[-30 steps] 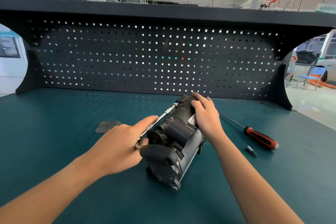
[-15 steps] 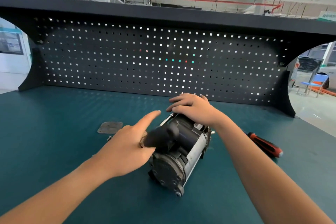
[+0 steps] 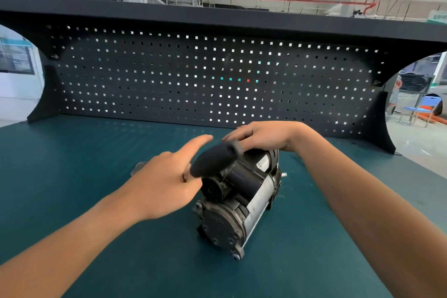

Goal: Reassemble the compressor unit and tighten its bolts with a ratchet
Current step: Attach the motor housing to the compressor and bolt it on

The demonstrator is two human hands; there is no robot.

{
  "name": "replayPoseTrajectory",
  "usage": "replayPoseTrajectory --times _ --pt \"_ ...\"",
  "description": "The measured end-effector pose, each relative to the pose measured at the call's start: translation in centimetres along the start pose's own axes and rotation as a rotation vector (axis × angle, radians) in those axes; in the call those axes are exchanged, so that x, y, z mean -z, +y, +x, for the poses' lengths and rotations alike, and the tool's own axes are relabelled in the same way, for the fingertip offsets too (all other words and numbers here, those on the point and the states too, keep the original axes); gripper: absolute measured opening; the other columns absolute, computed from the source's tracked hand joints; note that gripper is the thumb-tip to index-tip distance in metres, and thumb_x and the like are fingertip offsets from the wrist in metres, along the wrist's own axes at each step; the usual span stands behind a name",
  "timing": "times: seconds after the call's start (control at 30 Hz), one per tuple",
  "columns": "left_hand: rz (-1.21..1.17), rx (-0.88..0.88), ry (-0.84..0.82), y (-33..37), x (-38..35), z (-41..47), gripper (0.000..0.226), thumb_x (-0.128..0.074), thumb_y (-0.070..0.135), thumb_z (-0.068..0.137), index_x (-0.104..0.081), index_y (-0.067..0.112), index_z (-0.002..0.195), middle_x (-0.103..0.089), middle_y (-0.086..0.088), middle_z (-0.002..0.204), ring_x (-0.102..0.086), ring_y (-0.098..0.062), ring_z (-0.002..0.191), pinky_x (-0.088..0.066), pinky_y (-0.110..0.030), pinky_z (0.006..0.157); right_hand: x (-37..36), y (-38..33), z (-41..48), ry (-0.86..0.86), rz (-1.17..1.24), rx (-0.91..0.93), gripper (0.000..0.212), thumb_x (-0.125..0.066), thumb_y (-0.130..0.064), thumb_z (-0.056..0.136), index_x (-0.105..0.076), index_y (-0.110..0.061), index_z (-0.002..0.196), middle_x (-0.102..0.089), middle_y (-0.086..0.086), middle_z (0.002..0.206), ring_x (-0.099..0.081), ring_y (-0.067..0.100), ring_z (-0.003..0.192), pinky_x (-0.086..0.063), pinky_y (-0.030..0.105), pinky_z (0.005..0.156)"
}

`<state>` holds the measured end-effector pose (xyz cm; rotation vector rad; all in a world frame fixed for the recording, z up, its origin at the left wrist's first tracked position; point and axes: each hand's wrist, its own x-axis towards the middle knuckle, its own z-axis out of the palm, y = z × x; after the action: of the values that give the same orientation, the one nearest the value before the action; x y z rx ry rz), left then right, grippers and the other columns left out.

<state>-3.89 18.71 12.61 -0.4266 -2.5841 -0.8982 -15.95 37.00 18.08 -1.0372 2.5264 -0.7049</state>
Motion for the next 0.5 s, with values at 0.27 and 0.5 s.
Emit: replayPoseTrajectory --times 0.27,0.5 --pt "-1.379 0.65 0.049 1.7 -0.6 -0.1 0.025 -0.054 0.023 0.082 -0.056 0.01 0.104 -0.044 -0.003 0.046 -0.026 -0.006 0.027 -0.02 -0.013 0.027 -0.4 0.3 -0.3 0.087 0.005 0.09 0.013 -0.056 -0.025 0.092 -0.063 -0.03 0.102 -0.047 -0.014 0.12 -0.045 0.004 0.112 -0.034 0.021 0.1" --pt "-0.835 0.499 0.02 1.6 -0.1 0.3 0.035 -0.045 -0.002 0.082 -0.064 0.016 0.104 -0.045 0.0 0.047 -0.029 -0.009 0.032 -0.025 -0.015 0.034 -0.6 0.4 -0.5 0.112 0.039 0.057 0.015 -0.06 -0.027 0.09 -0.066 -0.03 0.103 -0.045 -0.012 0.132 -0.041 0.001 0.117 -0.031 0.02 0.101"
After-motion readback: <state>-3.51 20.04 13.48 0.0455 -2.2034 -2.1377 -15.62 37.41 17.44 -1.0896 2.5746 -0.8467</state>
